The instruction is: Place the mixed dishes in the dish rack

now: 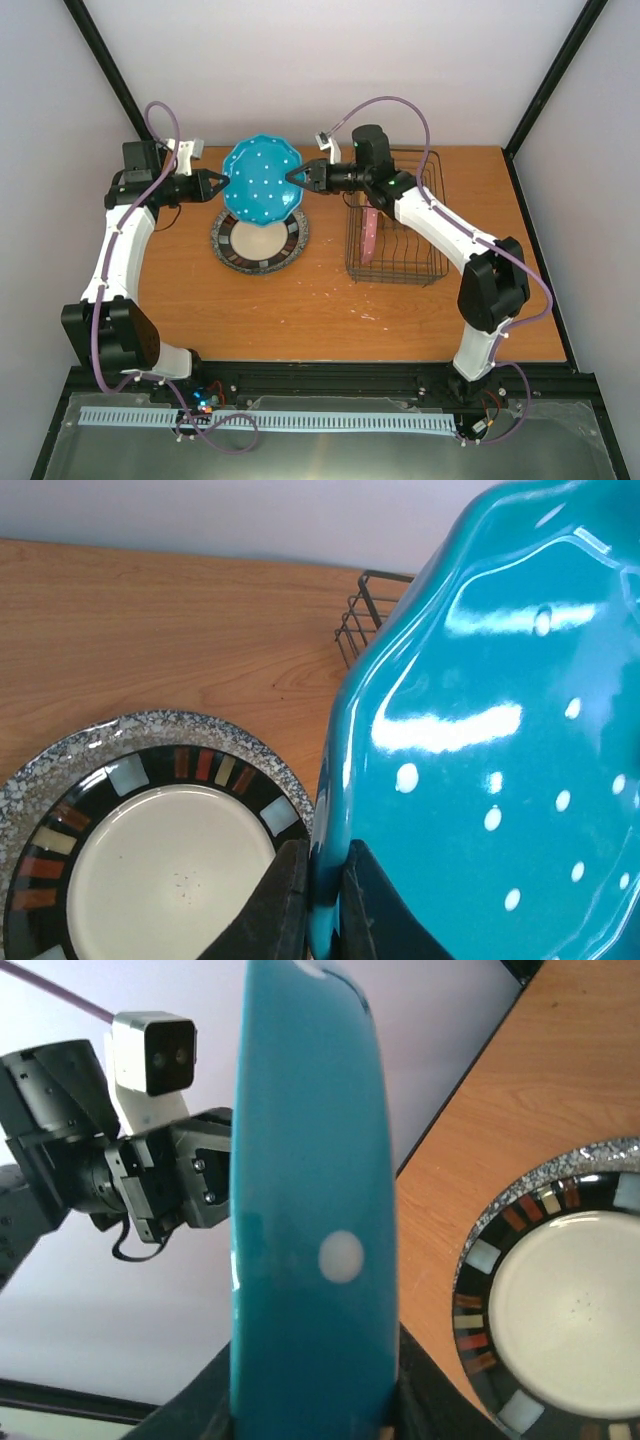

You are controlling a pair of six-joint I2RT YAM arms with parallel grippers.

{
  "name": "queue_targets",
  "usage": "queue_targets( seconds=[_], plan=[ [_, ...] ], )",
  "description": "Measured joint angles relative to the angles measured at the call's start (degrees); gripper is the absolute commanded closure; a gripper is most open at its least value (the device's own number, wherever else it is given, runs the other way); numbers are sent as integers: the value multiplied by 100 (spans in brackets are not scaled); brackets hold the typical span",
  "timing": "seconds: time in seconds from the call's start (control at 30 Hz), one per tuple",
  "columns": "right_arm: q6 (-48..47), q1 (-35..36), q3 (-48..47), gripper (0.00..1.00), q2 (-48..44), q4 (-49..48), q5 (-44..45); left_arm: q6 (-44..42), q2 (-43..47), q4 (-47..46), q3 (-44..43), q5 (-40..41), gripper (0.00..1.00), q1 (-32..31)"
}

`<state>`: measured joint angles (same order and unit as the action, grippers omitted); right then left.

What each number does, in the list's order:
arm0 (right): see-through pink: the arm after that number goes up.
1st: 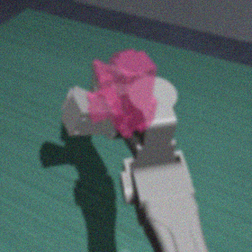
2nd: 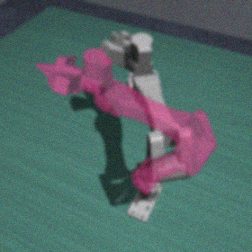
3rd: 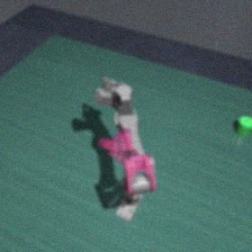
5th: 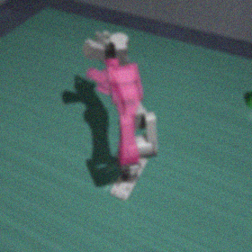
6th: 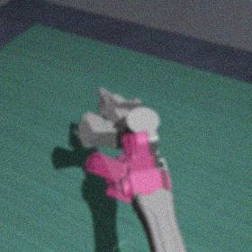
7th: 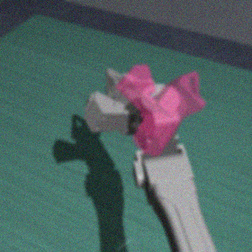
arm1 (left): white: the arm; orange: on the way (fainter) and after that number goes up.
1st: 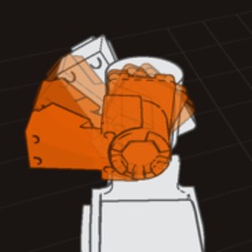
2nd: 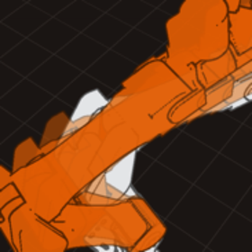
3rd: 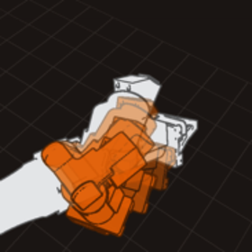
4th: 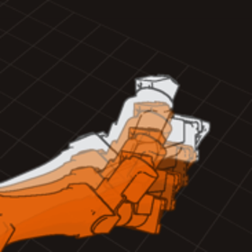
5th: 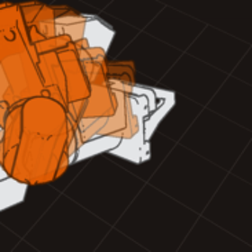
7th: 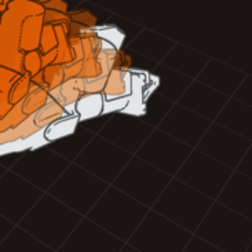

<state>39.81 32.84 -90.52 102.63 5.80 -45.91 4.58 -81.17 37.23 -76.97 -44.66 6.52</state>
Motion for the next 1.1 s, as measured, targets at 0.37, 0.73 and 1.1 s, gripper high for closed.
queue_targets(
  seconds=[0.37, 0.73, 1.1],
  plan=[
    [55, -9, 26, 97, 238, -4, 278, 146, -24, -101, -11, 68, 66, 22],
    [4, 44, 293, 97, -13, 278, 420, 195, 42, -345, -13, 555, 0, -39],
    [-1008, -37, 42, 97, -994, 1937, 2673, 280, 1394, -1217, 378, 2881, 0, -37]
  ],
)
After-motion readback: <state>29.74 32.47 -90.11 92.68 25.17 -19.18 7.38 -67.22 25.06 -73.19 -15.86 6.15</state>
